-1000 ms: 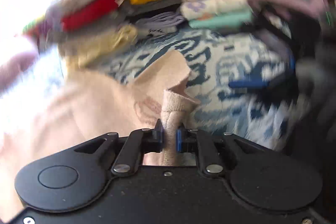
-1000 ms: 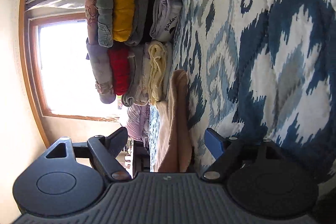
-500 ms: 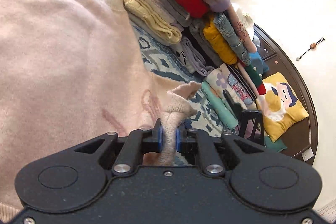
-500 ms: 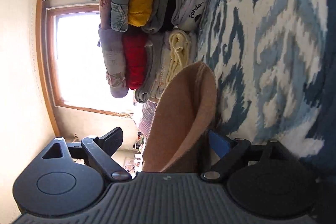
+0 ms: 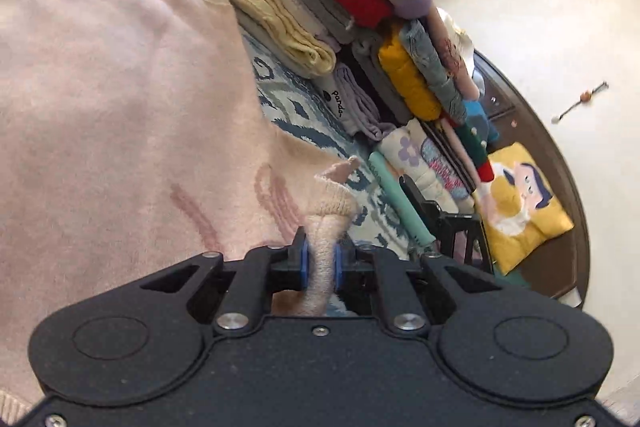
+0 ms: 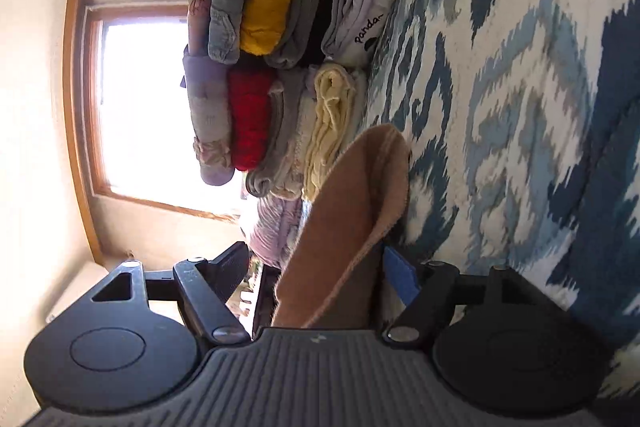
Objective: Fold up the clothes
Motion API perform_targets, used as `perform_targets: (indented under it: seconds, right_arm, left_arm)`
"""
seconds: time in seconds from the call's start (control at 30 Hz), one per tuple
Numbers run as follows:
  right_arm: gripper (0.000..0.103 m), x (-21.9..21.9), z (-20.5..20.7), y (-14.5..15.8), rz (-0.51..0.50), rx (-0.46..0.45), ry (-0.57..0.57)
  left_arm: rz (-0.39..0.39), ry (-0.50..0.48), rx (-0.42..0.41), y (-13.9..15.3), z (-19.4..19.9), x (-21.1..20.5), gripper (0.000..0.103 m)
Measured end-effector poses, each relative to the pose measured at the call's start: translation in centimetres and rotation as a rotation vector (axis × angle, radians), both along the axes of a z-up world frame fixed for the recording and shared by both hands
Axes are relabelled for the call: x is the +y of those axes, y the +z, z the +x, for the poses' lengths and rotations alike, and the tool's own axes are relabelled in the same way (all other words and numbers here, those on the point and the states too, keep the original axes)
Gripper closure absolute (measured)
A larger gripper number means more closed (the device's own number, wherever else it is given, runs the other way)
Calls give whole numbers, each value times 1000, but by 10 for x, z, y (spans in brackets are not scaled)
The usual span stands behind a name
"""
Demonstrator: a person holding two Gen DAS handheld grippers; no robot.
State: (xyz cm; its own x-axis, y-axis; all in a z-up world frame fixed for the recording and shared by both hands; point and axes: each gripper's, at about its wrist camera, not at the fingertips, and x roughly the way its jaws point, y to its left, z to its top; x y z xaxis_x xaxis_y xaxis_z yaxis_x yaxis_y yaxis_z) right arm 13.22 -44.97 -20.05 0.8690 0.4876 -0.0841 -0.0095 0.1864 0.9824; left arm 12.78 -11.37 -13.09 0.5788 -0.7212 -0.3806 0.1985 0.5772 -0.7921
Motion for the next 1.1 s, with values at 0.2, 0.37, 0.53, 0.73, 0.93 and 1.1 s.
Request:
perform_targets:
  seconds: [0.2, 0.37, 0.53, 0.73, 0.93, 1.1]
  right_arm:
    - [14, 22, 26, 9, -109, -41, 21]
    - [85, 15, 42, 2, -102, -52, -20]
    - [95, 1, 32, 16, -292, -8, -91]
    - [93, -21, 3, 25, -374, 7, -231]
    - [89, 22, 17, 47, -510, -89, 89]
    - [103, 37, 34, 18, -449, 63, 211]
  left_arm:
    - [-27, -24, -47, 3, -5, 1, 93]
    - [266, -141, -202, 14, -14, -31, 93]
    - [574, -397, -266, 4, -24, -80, 43]
    - [481, -307, -283, 22, -30, -39, 57]
    - [486, -78, -230, 64, -24, 20, 56]
    - [557, 46, -270, 119, -50, 102, 42]
